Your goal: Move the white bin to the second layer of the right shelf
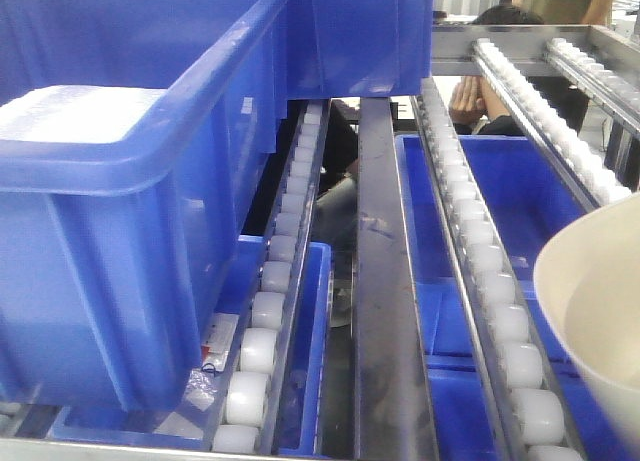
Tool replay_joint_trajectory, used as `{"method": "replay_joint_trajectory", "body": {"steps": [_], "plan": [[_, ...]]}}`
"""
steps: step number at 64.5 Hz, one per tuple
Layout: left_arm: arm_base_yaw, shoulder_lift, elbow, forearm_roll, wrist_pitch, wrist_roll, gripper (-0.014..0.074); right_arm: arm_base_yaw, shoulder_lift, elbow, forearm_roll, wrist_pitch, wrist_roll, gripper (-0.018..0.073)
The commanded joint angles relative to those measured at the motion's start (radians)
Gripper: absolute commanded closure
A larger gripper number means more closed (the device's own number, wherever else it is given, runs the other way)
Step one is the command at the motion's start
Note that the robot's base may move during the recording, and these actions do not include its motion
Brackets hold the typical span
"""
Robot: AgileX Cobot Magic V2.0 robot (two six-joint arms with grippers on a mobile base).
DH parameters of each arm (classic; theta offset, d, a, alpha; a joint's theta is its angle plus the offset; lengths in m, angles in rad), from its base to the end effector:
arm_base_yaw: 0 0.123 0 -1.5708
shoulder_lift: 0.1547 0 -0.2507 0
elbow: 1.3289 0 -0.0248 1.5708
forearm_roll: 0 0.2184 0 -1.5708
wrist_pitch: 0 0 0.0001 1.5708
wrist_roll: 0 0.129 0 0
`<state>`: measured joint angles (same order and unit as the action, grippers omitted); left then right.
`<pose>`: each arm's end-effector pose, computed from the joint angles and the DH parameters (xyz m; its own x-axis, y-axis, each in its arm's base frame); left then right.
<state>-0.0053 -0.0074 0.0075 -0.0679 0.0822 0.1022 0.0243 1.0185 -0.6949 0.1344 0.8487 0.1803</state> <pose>0.0964 -0.0012 0.2041 0.0055 0.0345 -0.9994 0.0107 0.9993 0.0345 0.1810 0.0174 0.2138 -0.8692 0.2438 -0.4302 0.1659 0.9634 0.2108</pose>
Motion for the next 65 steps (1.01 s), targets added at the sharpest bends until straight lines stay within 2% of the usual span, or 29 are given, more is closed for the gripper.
{"method": "replay_joint_trajectory", "body": {"steps": [1,34,37,47,52,59,65], "plan": [[-0.004,-0.014,0.037,-0.006,-0.082,-0.003,0.0512,-0.004,-0.031,-0.03,0.004,-0.013,-0.036,0.0133],[-0.004,-0.014,0.037,-0.006,-0.082,-0.003,0.0512,-0.004,-0.348,-0.03,-0.012,0.087,-0.041,0.0146],[-0.004,-0.014,0.037,-0.006,-0.082,-0.003,0.0512,-0.004,-0.369,-0.03,-0.012,0.098,-0.041,0.0182],[-0.004,-0.014,0.037,-0.006,-0.082,-0.003,0.0512,-0.004,-0.45,-0.03,-0.012,0.101,-0.055,0.0405],[-0.004,-0.014,0.037,-0.006,-0.082,-0.003,0.0512,-0.004,-0.491,-0.03,-0.012,0.097,-0.102,0.0515],[-0.004,-0.014,0.037,-0.006,-0.082,-0.003,0.0512,-0.004,-0.556,-0.019,-0.012,0.077,-0.172,0.0503],[-0.004,-0.014,0.037,-0.006,-0.082,-0.003,0.0512,-0.004,-0.603,0.002,-0.004,0.036,-0.172,0.0503]]}}
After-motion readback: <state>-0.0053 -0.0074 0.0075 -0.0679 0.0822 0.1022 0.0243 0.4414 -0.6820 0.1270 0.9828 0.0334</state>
